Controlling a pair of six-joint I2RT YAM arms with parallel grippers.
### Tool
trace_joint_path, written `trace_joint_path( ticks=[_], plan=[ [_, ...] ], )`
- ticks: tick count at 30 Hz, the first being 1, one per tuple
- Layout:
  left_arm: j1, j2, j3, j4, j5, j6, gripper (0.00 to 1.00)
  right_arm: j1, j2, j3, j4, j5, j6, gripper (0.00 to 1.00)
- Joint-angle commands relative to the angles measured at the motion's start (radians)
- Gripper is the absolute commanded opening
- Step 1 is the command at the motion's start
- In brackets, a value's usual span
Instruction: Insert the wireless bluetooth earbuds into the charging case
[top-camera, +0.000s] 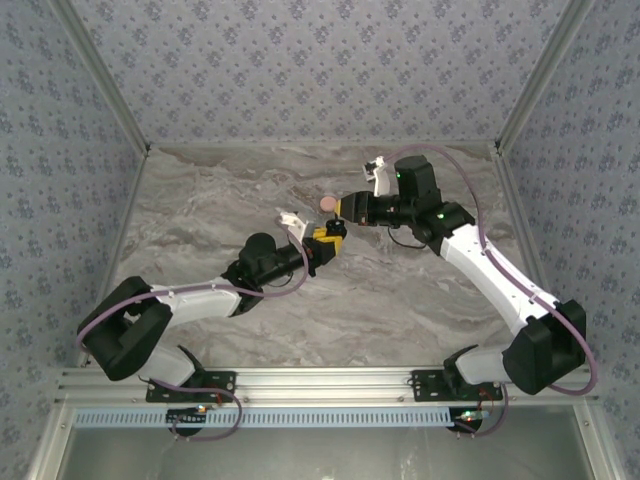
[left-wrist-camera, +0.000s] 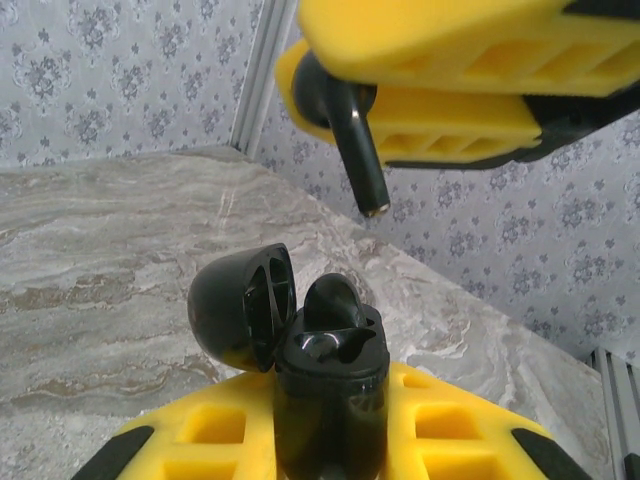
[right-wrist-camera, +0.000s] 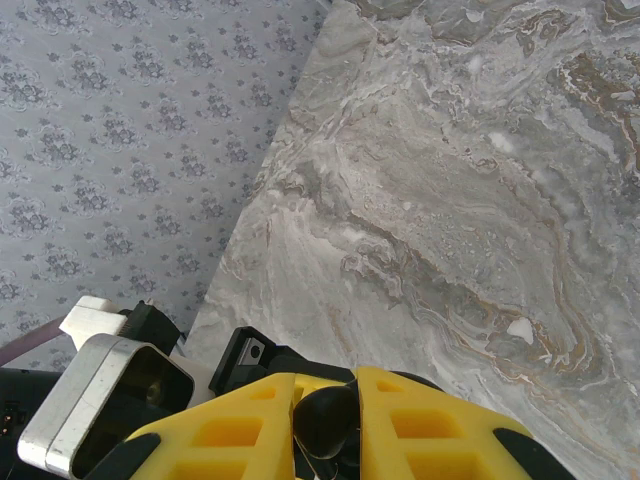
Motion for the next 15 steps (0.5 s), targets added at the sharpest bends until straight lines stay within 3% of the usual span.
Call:
trace_joint_path(
  ticks=[1,15],
  plan=[
    [-0.008,-0.013,0.020,0.066,-0.019,-0.017,0.21,0.009,-0.022,0.015,0.014,-0.026,-0.023,0.20],
    [-0.008,-0.048,0.028,0.055,-0.029,-0.021,0.21,0.024,-0.011,0.015,0.001,-0.019,-0.039,0.20]
  ],
)
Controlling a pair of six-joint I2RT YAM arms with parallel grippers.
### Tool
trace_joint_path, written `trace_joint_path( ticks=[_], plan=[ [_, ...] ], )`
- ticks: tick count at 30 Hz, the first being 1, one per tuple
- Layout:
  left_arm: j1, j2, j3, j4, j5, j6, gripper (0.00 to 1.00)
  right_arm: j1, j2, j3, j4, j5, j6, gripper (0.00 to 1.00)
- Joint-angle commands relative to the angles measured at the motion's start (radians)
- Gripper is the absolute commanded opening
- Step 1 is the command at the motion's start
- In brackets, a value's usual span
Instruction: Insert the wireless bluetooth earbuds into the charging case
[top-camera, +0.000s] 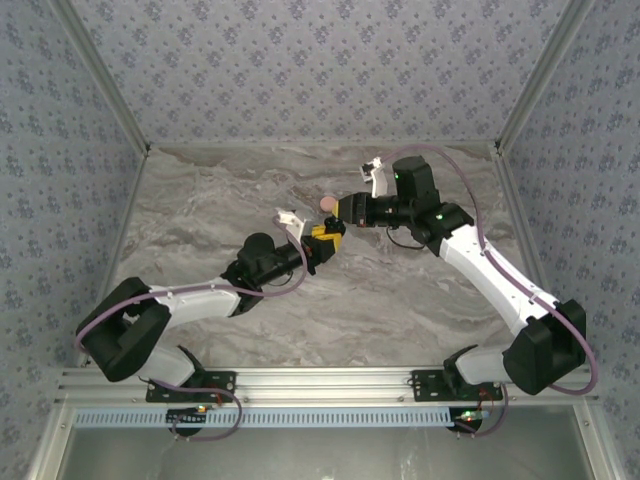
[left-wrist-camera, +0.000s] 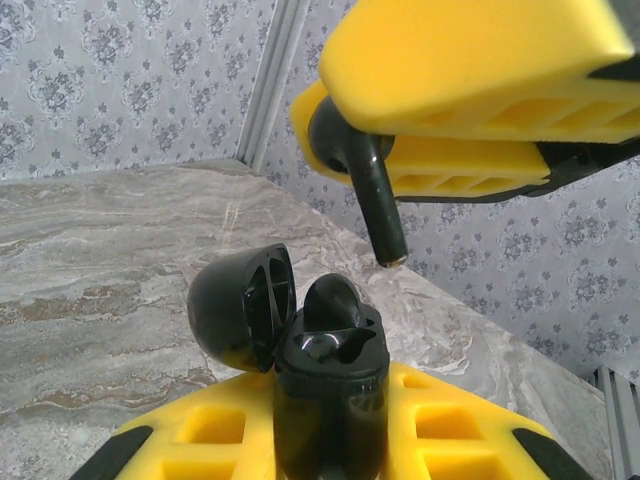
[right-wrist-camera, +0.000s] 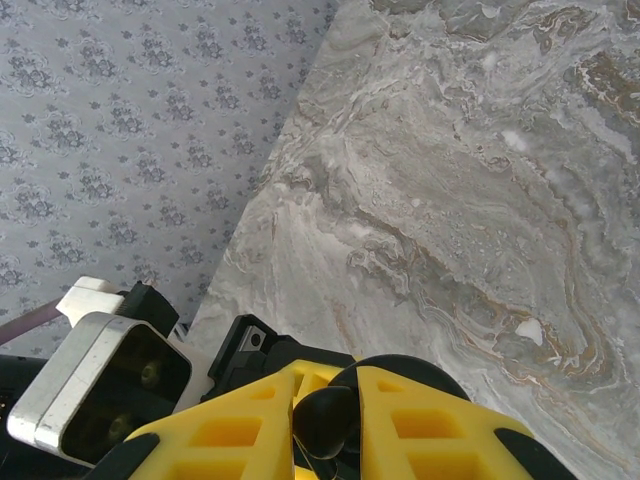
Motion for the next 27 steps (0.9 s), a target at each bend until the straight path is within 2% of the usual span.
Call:
trace_joint_path(
  ticks=[1,27],
  plan=[
    [-0.009,-0.041,0.029,0.044,-0.011,-0.009,0.22,0.007,-0.011,0.015,-0.003,-0.011,-0.022,0.21],
    [-0.008,-0.077,0.046,0.000,-0.020,-0.008,0.22,0.018,-0.005,-0.028,-0.020,-0.004,-0.044,0.20]
  ],
)
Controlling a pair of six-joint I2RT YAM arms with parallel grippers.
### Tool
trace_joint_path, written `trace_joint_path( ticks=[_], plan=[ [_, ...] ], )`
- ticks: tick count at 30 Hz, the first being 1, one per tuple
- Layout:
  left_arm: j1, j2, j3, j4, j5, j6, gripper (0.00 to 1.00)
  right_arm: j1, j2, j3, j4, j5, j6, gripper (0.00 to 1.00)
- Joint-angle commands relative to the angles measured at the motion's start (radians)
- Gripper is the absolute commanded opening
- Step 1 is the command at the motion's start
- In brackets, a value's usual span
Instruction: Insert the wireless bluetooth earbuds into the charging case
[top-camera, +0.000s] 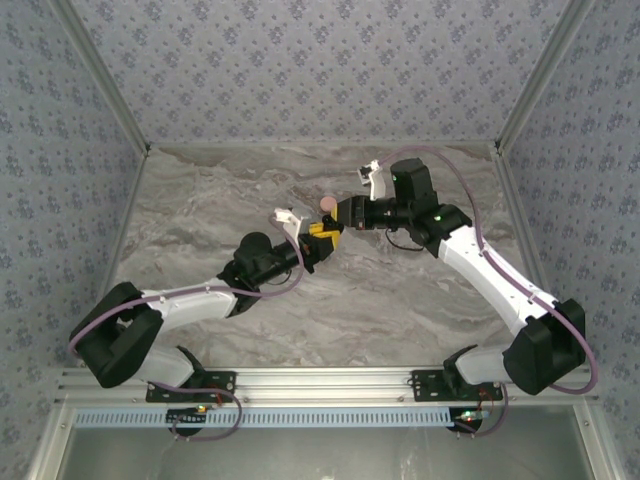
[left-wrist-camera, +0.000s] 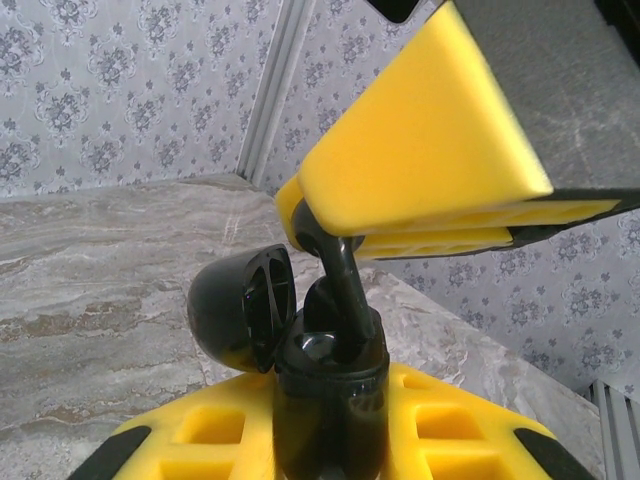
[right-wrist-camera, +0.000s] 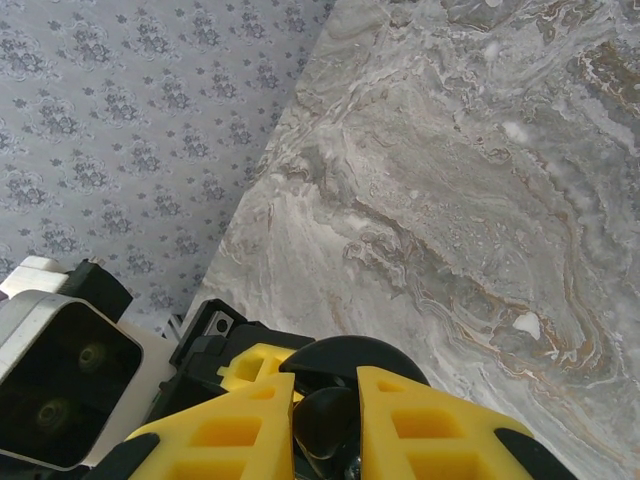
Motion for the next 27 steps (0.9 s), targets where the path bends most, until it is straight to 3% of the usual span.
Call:
trace_joint_path(
  ticks=[1,13,22,27],
  plan=[
    [-0.009,-0.039,0.039,0.023,-0.009,-0.002,0.22,0.009,-0.006,-0.015,-0.018,-0.002,-0.024,0.21],
    [-0.009,-0.049,0.050,-0.007,-0.036,0.001,0.22,0.031,-0.012,-0.002,-0.062,0.032,-0.055,0.21],
    [-0.010,-0.050,0.062,-0.037,-0.038,0.015,0.22,0.061,-0.018,0.027,-0.125,0.065,-0.099,0.38],
    [-0.010,-0.049,0.070,-0.058,-0.027,0.028,0.22,0.069,-0.017,0.055,-0.144,0.062,-0.116,0.42]
  ],
)
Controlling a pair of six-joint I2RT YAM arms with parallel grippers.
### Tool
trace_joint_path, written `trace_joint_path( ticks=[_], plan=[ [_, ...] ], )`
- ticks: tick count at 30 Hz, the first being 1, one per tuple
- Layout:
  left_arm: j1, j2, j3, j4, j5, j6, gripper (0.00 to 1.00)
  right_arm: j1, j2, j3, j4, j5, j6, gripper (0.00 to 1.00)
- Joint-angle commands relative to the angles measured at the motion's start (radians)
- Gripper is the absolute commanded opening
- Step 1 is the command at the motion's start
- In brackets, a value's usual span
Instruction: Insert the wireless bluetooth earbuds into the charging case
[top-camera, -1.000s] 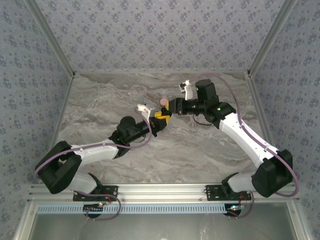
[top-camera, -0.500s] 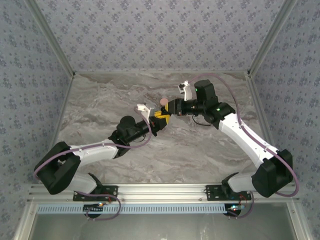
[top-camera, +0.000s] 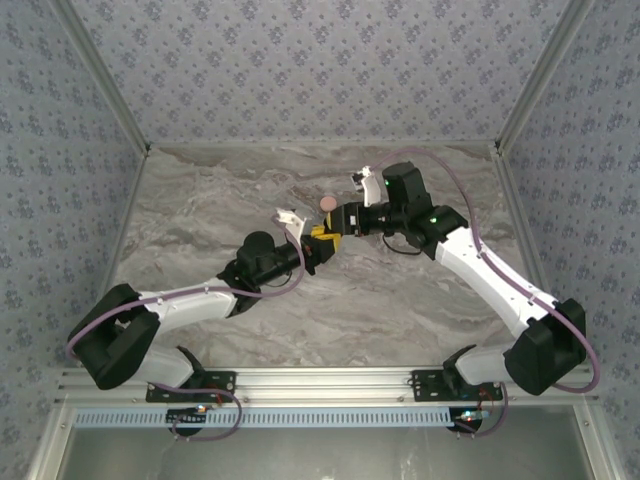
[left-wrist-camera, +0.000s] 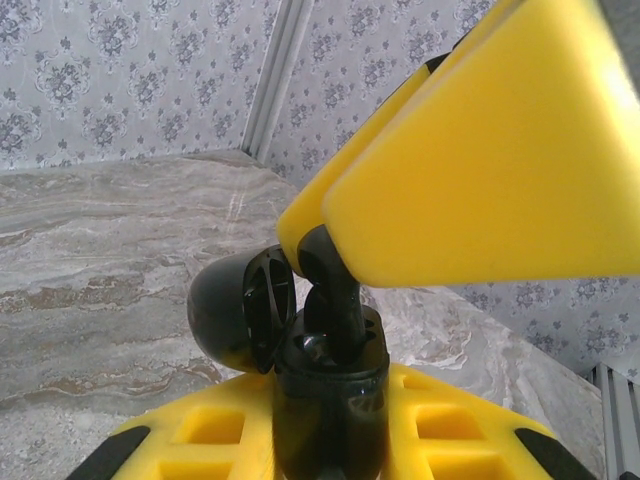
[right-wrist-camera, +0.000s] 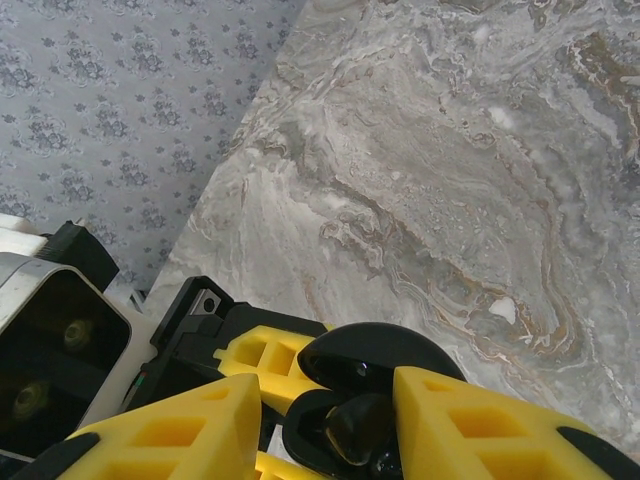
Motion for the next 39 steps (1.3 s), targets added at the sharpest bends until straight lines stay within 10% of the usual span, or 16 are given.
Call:
trace_joint_path(
  ticks=[1,39],
  plan=[
    [0.000,-0.037,0.056,0.026,-0.011,0.024,0.22,0.020,-0.015,0.037,-0.072,-0.015,-0.035,0.42],
    [-0.010,-0.055,0.083,-0.088,-0.006,0.113,0.22,0.051,-0.066,0.142,-0.213,0.148,-0.114,0.49]
  ],
)
